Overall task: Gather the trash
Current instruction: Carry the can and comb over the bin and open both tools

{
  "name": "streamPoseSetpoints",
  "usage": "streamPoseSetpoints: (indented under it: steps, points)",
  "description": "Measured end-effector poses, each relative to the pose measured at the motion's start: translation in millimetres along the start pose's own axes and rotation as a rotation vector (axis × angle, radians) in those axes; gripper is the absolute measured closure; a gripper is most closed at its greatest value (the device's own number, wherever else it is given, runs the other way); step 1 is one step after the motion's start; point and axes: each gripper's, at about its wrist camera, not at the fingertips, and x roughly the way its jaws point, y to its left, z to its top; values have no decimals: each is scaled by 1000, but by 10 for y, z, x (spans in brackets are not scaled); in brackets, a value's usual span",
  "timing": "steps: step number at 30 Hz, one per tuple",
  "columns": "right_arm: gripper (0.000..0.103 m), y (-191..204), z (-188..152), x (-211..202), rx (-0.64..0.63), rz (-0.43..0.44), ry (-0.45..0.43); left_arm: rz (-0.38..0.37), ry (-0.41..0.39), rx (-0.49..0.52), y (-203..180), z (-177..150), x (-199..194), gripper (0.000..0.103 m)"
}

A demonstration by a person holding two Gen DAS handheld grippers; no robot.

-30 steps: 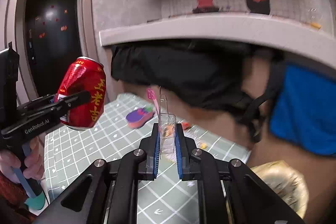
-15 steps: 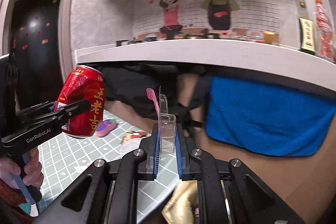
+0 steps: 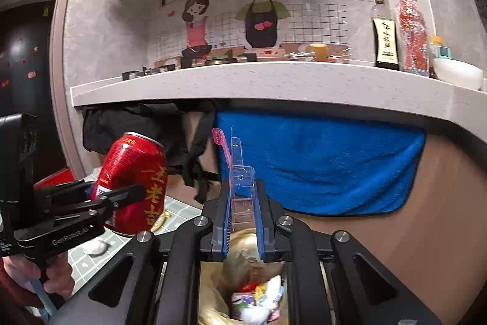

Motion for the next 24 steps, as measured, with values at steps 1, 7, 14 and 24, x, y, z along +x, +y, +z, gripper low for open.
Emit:
streamPoseSetpoints:
  steps: [1, 7, 14, 24]
  points:
    - [90, -29, -19, -2, 1, -8, 2, -3, 7, 0, -23, -2, 48, 75]
    - [90, -201, -148, 70, 32, -22, 33, -17, 57, 3, -131, -86, 296, 75]
    - [90, -338, -302, 226, 66, -18, 77, -40, 121, -12, -148, -186, 525, 75]
    - [89, -479, -529, 400, 118, 8, 126, -153, 229, -34, -106, -301, 877, 68]
